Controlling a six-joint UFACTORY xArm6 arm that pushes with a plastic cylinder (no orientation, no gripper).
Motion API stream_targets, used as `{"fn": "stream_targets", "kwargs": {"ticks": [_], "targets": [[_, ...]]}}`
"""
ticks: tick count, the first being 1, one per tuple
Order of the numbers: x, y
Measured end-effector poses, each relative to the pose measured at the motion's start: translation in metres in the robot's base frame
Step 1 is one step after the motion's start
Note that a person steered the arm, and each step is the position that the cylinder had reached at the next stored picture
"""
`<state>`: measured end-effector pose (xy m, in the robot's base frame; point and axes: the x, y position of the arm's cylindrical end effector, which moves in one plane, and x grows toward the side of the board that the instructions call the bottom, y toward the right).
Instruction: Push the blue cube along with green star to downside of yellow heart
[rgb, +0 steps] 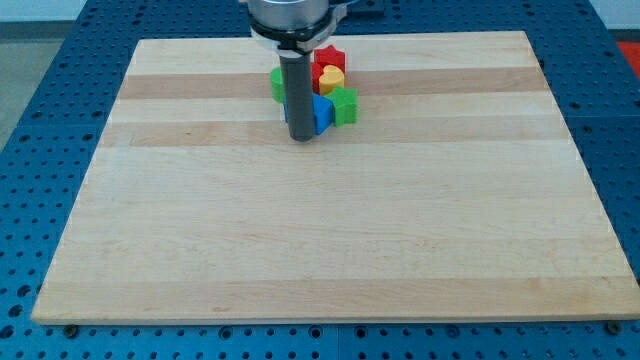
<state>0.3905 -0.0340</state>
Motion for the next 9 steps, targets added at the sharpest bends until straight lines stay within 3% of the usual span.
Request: {"fn": "stream_targets", "kwargs": {"ticks": [4,7,9], "targets": [[-0.002,0.007],[0.009,0.060],[-0.063,0.091]]}}
